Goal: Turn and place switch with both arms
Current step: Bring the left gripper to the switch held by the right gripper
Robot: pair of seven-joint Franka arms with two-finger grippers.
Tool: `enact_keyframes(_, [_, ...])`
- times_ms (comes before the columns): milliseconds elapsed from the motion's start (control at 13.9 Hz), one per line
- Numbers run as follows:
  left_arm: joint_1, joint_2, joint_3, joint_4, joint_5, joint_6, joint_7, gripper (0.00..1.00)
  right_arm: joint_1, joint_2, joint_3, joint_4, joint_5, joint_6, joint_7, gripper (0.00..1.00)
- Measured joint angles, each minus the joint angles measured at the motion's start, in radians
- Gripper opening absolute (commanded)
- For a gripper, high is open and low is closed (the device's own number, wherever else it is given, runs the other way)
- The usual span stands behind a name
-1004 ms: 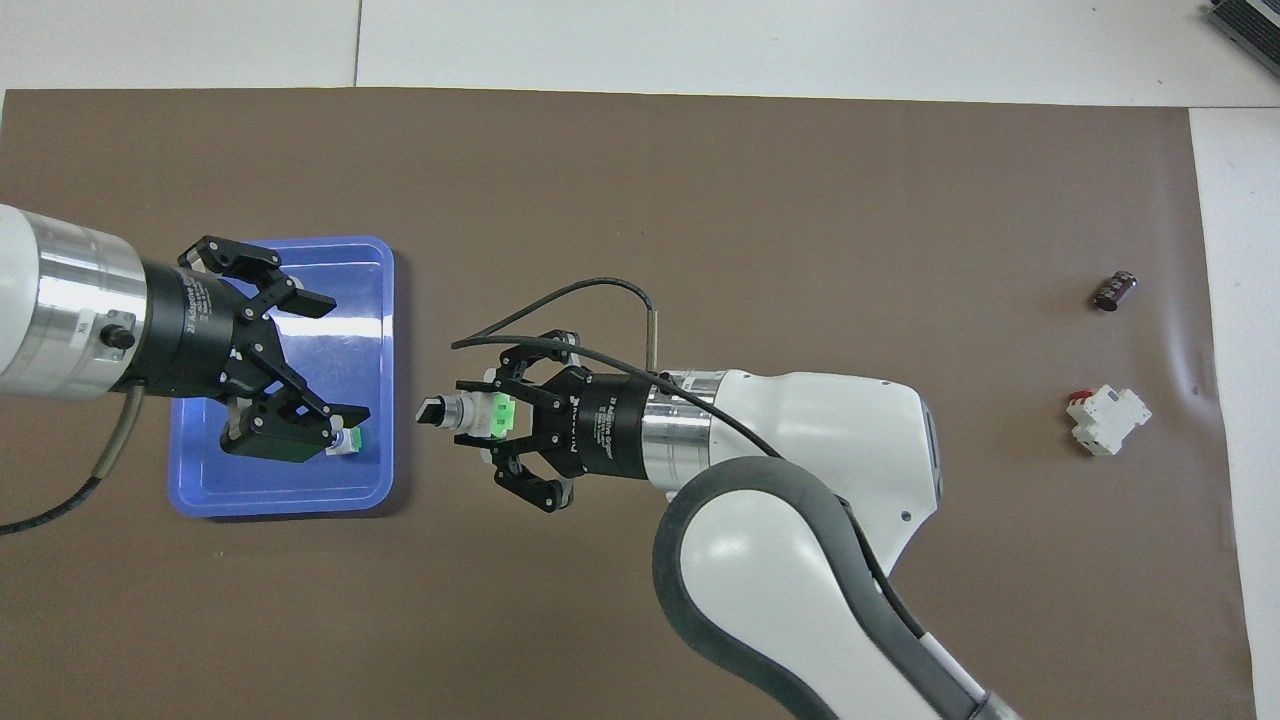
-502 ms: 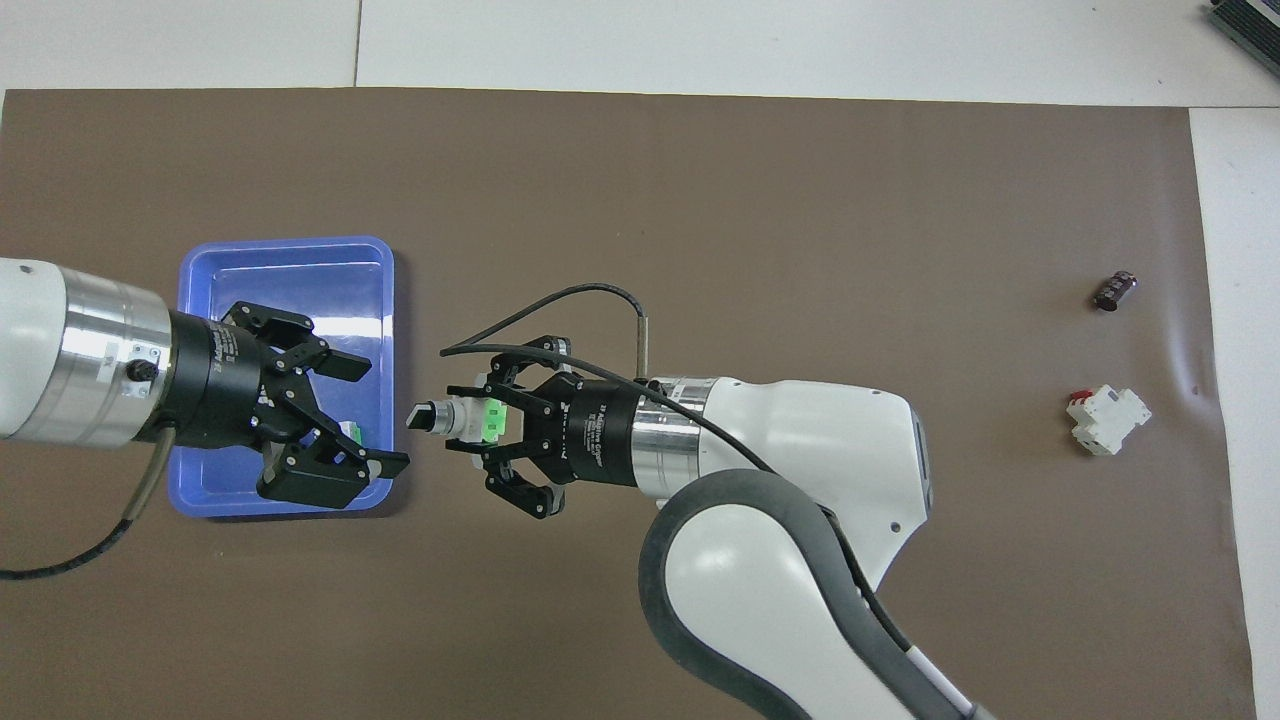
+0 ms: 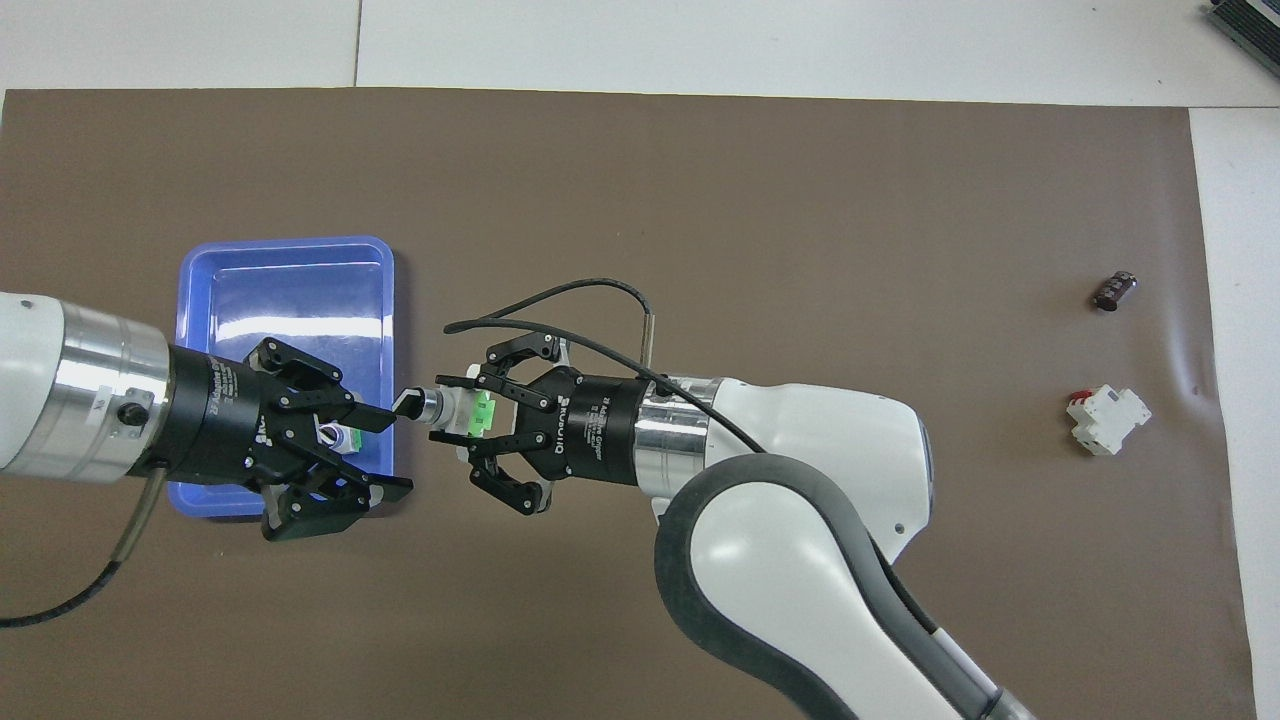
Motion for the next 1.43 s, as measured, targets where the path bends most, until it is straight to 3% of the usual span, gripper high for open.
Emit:
enact_keyframes(573, [0.014, -0.007, 0.034, 0.002, -0.089, 0.037, 0.021, 0.54, 0.0, 0.0, 0.0, 0.0, 0.0, 0.0, 0.0, 0.0])
enact_keyframes(1147, [0.013, -0.007, 0.022, -0.003, -0.099, 0.119, 0.037, 0.5, 0.0, 0.0, 0.0, 0.0, 0.0, 0.011, 0.0, 0.0])
enact_keyframes(1434, [0.011, -0.013, 0.006, -0.047, -0.099, 0.17, 0.042, 0.32, 0.0, 0.0, 0.0, 0.0, 0.0, 0.012, 0.0, 0.0])
